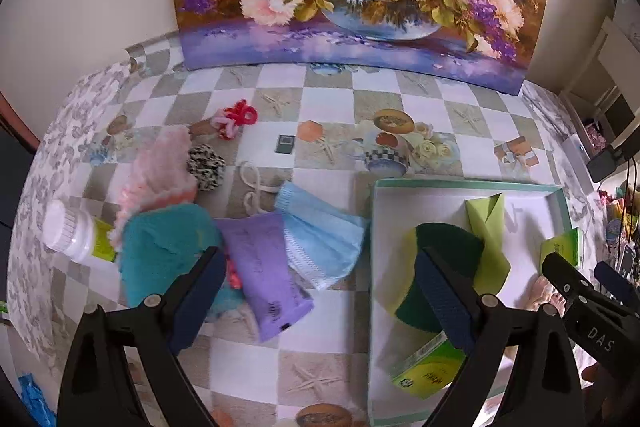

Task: Organize soft objects
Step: 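Withdraw both grippers from the tray toward the pile, then grasp the pink fluffy towel with the left gripper while the right gripper grasps the blue face mask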

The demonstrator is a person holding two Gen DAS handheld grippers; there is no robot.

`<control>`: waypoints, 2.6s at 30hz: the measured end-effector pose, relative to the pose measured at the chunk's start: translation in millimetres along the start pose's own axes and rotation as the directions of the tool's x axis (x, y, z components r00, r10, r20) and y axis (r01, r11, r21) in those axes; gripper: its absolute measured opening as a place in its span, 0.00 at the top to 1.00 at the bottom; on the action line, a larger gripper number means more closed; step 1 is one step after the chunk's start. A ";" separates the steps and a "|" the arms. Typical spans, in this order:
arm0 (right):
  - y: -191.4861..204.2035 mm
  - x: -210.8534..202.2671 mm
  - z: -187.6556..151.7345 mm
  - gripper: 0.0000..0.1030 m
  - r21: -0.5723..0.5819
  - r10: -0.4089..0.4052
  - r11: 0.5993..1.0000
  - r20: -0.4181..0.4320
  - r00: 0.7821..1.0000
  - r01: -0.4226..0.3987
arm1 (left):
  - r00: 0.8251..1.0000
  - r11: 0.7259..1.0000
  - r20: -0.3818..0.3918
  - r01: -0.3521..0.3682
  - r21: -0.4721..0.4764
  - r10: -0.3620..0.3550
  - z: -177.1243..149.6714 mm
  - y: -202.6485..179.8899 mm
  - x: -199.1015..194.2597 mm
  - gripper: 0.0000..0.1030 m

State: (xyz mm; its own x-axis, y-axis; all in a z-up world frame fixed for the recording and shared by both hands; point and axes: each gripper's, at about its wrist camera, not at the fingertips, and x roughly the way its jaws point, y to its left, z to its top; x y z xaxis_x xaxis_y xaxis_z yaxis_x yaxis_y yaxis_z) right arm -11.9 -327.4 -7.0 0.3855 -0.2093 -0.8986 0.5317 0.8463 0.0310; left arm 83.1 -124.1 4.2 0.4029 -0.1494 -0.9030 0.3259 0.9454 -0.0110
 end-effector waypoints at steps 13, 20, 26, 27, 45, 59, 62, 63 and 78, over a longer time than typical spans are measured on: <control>67.7 -16.6 -8.2 0.00 -0.119 0.077 0.990 0.025 0.997 -0.073 | 0.996 0.992 0.025 -0.081 -0.093 0.084 -0.5 75.0 -20.9 0.07; 114.0 -20.1 -15.5 0.00 -0.198 0.131 0.972 0.023 0.991 -0.124 | 0.995 0.980 0.021 -0.088 -0.181 0.093 -3.2 119.6 -24.5 0.07; 142.4 -15.7 -21.1 0.00 -0.253 0.176 0.953 0.006 0.984 -0.169 | 0.996 0.961 0.017 -0.075 -0.267 0.082 -4.9 157.6 -24.6 0.07; 144.4 -14.4 -21.0 0.00 -0.256 0.177 0.952 0.006 0.984 -0.170 | 0.997 0.957 0.014 -0.073 -0.281 0.080 -6.2 162.0 -24.1 0.07; 161.8 3.9 -8.8 0.00 -0.262 0.237 0.937 -0.013 0.971 -0.232 | 1.000 0.951 -0.009 0.005 -0.310 -0.008 5.5 187.5 0.4 0.07; 185.3 47.6 10.9 0.27 -0.300 0.268 0.909 -0.111 0.957 -0.289 | 0.980 0.986 -0.193 0.007 -0.166 -0.039 69.9 201.3 55.9 0.08; 195.9 55.6 10.4 0.39 -0.327 0.266 0.898 -0.132 0.955 -0.295 | 0.967 0.980 -0.246 0.020 -0.200 -0.070 73.0 206.6 72.8 0.09; 198.4 58.6 10.4 0.40 -0.329 0.269 0.895 -0.140 0.953 -0.301 | 0.964 0.978 -0.253 0.027 -0.207 -0.081 73.8 206.9 76.9 0.10; 210.8 89.2 5.1 0.56 -0.349 0.283 0.871 -0.219 0.934 -0.346 | 0.931 0.975 -0.351 0.017 -0.221 -0.096 75.8 206.1 132.2 0.15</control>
State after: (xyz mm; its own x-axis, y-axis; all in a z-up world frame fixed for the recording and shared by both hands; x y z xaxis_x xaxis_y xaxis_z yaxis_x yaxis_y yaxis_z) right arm 138.4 -170.2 -78.4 0.3452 0.1514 -0.9262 0.0671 0.9804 0.1853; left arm 268.3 29.0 -84.9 0.0436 -0.1276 -0.9909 0.1354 0.9834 -0.1207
